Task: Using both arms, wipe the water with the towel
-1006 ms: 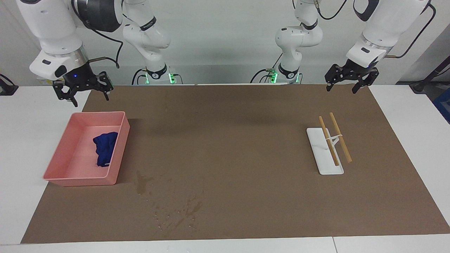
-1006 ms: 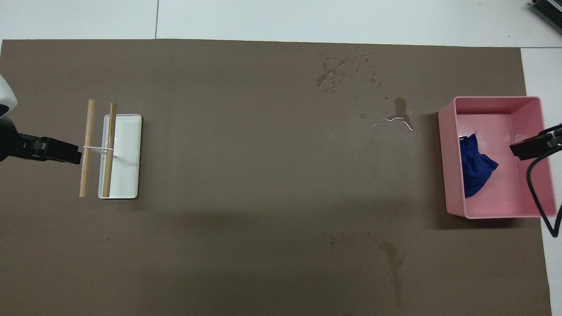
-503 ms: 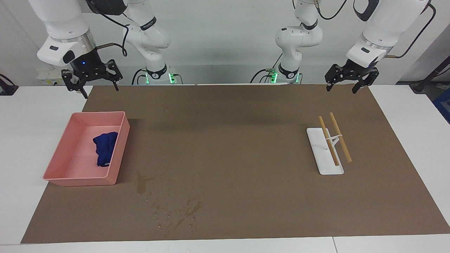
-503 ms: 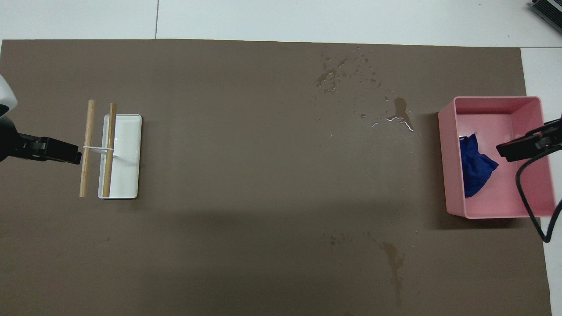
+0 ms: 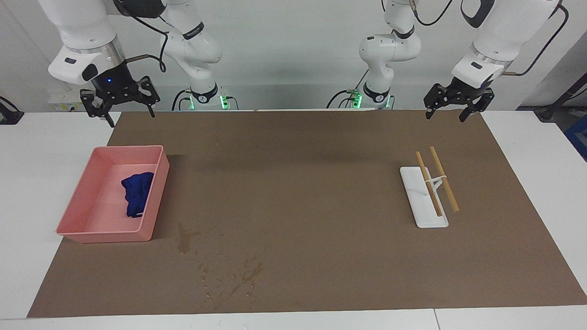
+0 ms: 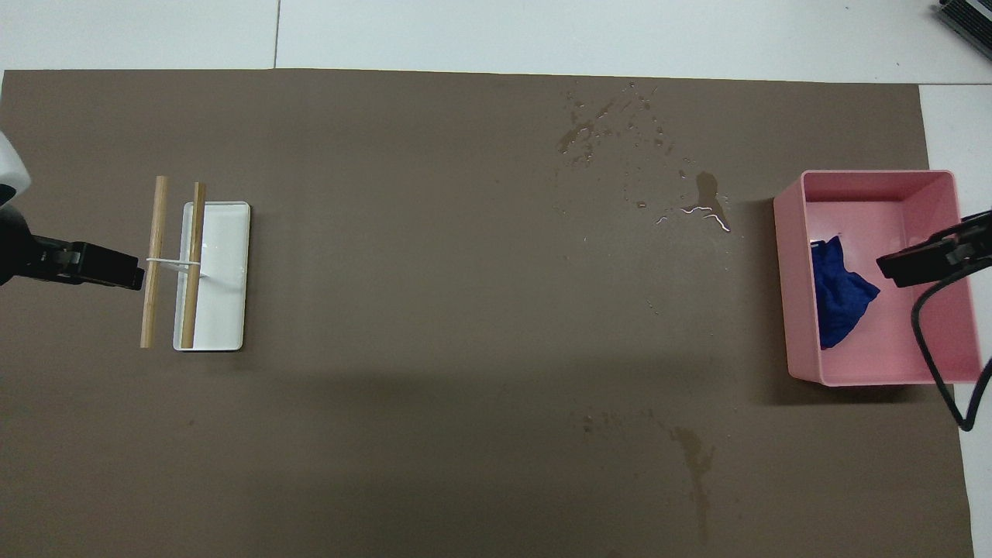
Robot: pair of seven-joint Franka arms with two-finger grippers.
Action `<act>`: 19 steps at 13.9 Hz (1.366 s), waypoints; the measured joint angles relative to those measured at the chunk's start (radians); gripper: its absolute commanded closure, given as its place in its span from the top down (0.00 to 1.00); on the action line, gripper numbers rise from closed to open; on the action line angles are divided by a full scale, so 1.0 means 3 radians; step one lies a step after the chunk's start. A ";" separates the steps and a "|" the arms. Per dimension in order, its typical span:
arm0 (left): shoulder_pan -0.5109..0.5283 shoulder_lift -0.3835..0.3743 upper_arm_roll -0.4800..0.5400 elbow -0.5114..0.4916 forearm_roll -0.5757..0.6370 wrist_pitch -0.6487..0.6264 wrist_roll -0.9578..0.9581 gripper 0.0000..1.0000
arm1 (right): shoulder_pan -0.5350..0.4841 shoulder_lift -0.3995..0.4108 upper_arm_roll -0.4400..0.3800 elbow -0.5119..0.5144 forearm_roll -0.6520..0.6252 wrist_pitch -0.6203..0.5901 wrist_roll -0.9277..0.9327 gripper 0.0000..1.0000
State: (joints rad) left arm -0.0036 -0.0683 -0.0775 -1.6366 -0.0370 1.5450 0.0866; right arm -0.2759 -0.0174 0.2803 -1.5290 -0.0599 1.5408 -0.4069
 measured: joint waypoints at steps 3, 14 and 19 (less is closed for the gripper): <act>0.0000 0.0000 0.0000 0.0000 0.0000 0.0000 0.0000 1.00 | 0.0000 -0.0006 0.0003 0.0003 0.0001 -0.0008 0.0000 1.00; 0.0000 0.0000 0.0000 0.0000 0.0000 0.0000 0.0000 1.00 | 0.0025 -0.0037 0.0179 0.0009 0.0339 -0.0066 0.1054 1.00; 0.0000 0.0000 0.0000 0.0000 0.0000 0.0000 0.0000 1.00 | 0.0134 -0.0059 0.0172 -0.0030 0.0350 -0.0088 0.1219 1.00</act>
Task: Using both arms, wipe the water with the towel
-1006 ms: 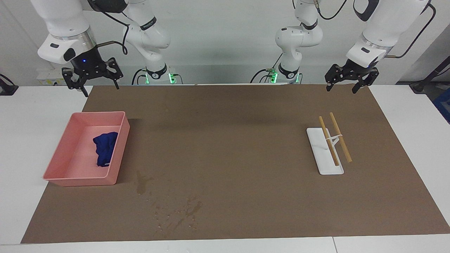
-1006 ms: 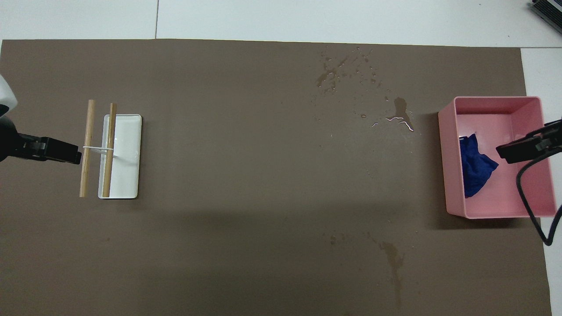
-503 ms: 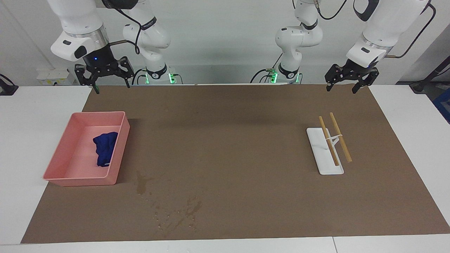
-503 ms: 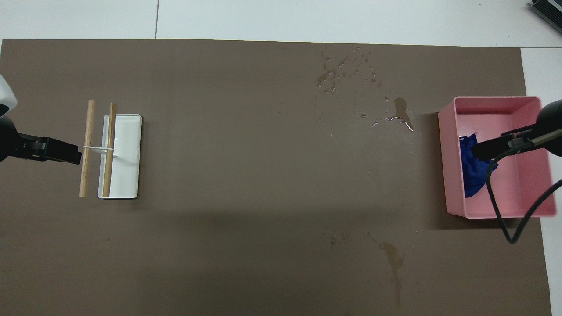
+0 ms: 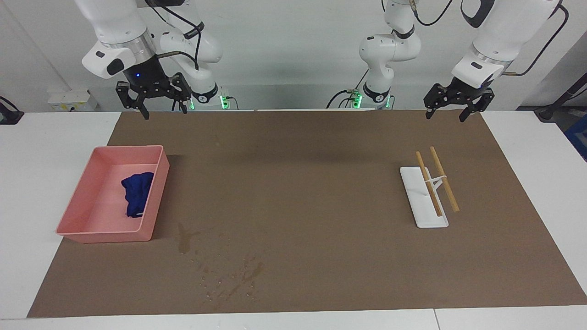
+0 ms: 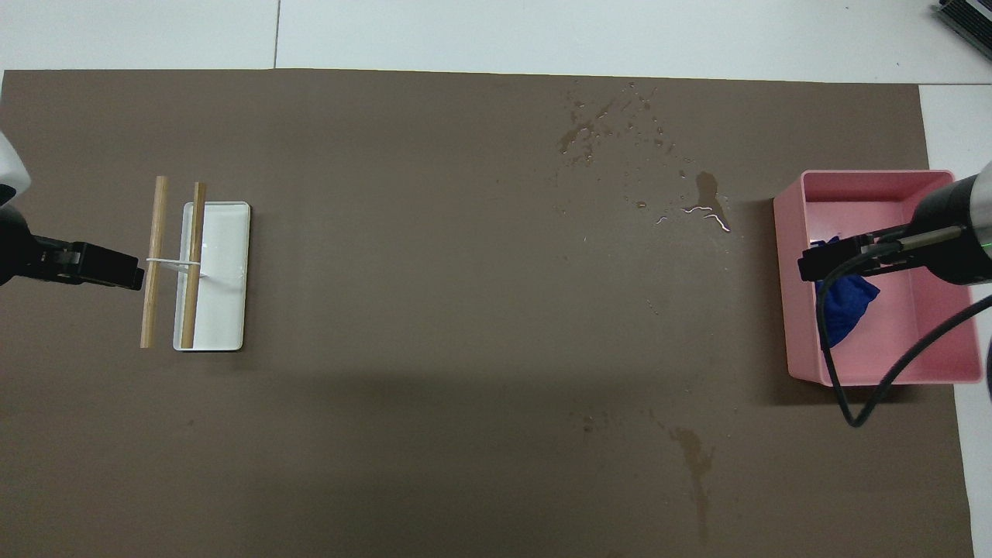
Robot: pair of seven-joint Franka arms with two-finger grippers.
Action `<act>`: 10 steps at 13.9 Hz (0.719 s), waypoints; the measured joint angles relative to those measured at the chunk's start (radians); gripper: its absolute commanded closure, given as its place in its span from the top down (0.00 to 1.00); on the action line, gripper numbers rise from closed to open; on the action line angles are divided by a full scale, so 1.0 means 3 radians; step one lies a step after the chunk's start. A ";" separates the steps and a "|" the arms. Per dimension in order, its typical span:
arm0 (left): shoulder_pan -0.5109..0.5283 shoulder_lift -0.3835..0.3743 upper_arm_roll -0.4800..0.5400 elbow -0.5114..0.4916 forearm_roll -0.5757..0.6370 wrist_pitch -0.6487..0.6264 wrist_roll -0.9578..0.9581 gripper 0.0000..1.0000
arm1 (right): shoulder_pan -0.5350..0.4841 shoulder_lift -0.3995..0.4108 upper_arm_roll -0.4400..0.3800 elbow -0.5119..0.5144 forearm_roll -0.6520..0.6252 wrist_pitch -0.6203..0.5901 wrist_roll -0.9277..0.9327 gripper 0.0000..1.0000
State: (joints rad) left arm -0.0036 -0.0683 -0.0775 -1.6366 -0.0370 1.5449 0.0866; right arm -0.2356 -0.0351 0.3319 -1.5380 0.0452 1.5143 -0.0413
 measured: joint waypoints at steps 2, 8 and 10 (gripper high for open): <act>0.0000 0.0000 0.0000 0.0000 0.0000 0.0000 0.0000 1.00 | -0.0018 -0.0053 -0.0014 -0.0105 -0.0010 0.0048 0.0000 1.00; 0.0000 0.0000 0.0000 0.0000 0.0000 0.0000 0.0000 1.00 | -0.0025 -0.0141 -0.0104 -0.0331 -0.0013 0.0341 0.0059 1.00; 0.0000 0.0000 0.0000 0.0000 0.0000 -0.0001 0.0000 1.00 | -0.0025 -0.0142 -0.0104 -0.0336 -0.0013 0.0369 0.0061 1.00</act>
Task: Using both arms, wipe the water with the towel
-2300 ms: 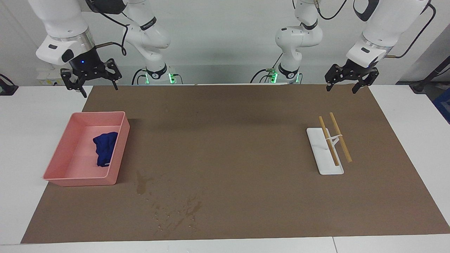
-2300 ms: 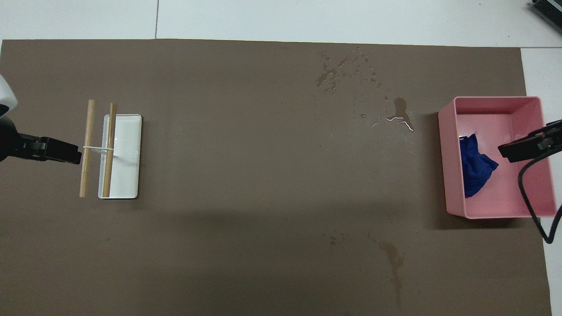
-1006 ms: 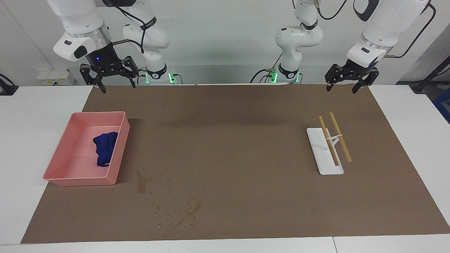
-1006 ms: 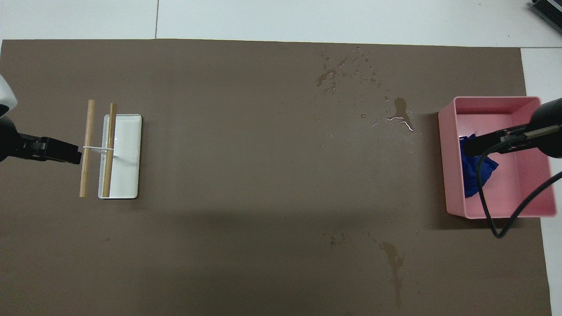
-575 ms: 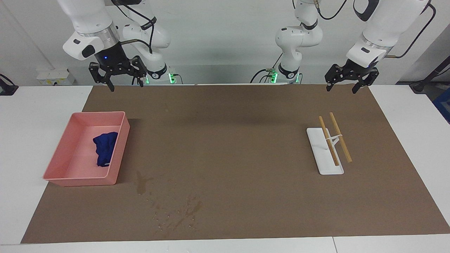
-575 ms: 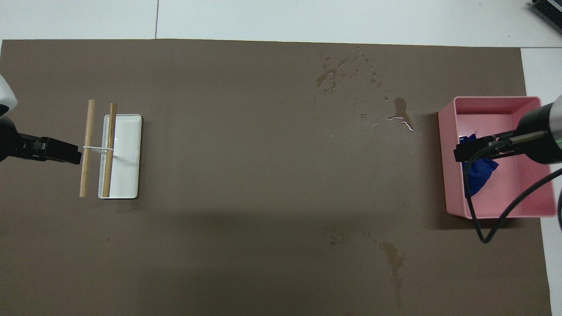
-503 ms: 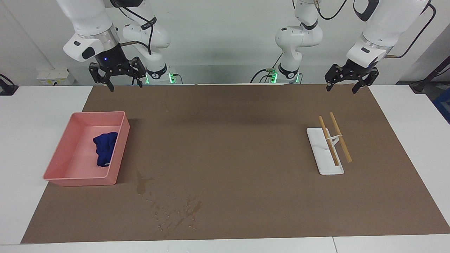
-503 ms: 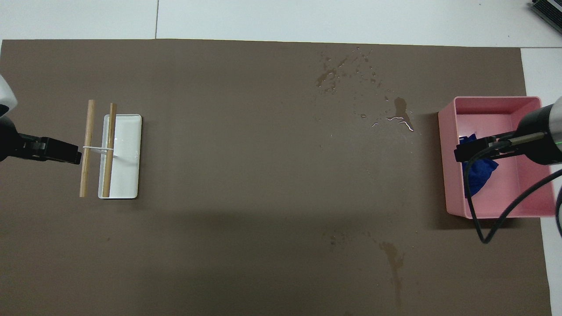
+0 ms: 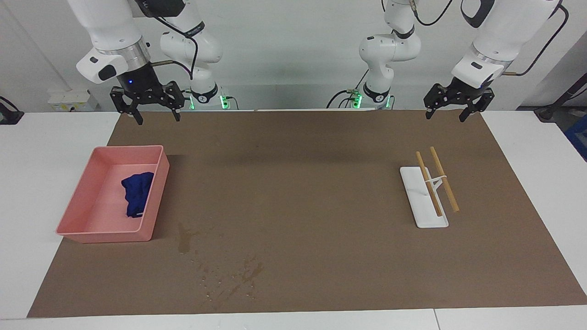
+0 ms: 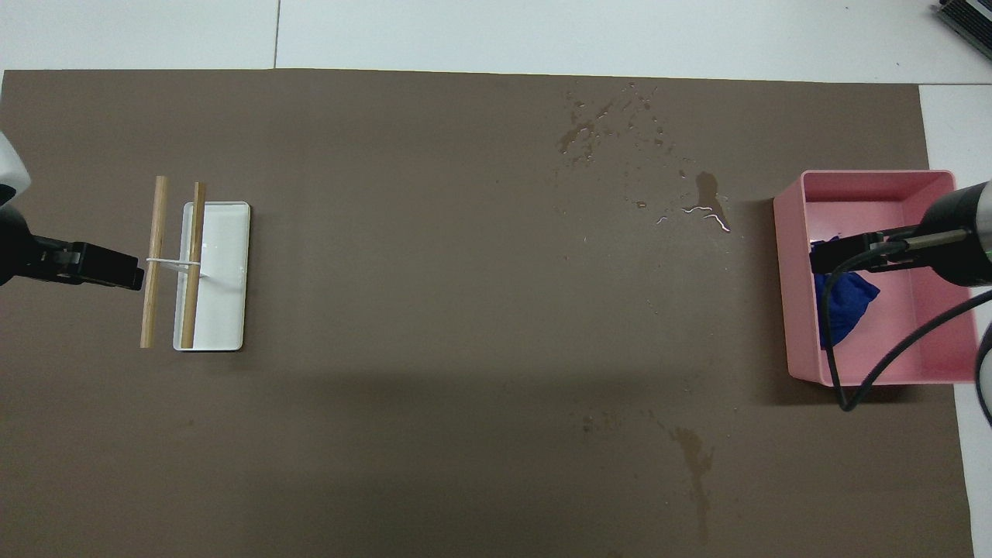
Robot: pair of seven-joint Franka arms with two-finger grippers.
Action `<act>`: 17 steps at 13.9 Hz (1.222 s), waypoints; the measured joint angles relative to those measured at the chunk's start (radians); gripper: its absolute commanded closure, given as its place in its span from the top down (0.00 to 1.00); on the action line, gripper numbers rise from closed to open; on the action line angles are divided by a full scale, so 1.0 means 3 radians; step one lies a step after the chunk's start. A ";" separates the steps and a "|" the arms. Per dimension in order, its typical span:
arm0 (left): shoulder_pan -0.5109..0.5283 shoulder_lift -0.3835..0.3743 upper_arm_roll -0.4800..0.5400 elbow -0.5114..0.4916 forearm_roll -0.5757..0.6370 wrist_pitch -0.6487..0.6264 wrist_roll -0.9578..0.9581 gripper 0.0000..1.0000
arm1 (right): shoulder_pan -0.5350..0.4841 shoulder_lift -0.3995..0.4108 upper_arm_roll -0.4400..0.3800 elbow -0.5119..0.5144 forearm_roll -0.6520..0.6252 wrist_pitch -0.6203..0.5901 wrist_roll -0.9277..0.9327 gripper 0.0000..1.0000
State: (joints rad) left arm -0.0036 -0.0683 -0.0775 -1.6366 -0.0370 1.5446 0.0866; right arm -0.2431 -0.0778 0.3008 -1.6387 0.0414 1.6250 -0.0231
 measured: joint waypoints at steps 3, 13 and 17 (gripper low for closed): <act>0.0000 0.0000 0.0000 0.0000 0.0000 0.0000 0.0000 1.00 | -0.0022 -0.0007 -0.0028 -0.0031 -0.0013 0.0000 0.0016 1.00; 0.0000 0.0000 0.0000 0.0000 0.0000 0.0000 0.0000 1.00 | -0.0055 -0.0010 -0.0098 -0.0051 -0.0013 -0.0001 0.0162 1.00; 0.0000 0.0000 0.0000 0.0000 0.0000 0.0000 0.0000 1.00 | -0.0055 -0.0010 -0.0098 -0.0051 -0.0013 -0.0002 0.0162 1.00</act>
State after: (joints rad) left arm -0.0036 -0.0683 -0.0775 -1.6366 -0.0370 1.5445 0.0866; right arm -0.2597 -0.0808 0.2713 -1.6542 0.0374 1.6243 0.0257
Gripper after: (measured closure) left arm 0.000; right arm 0.000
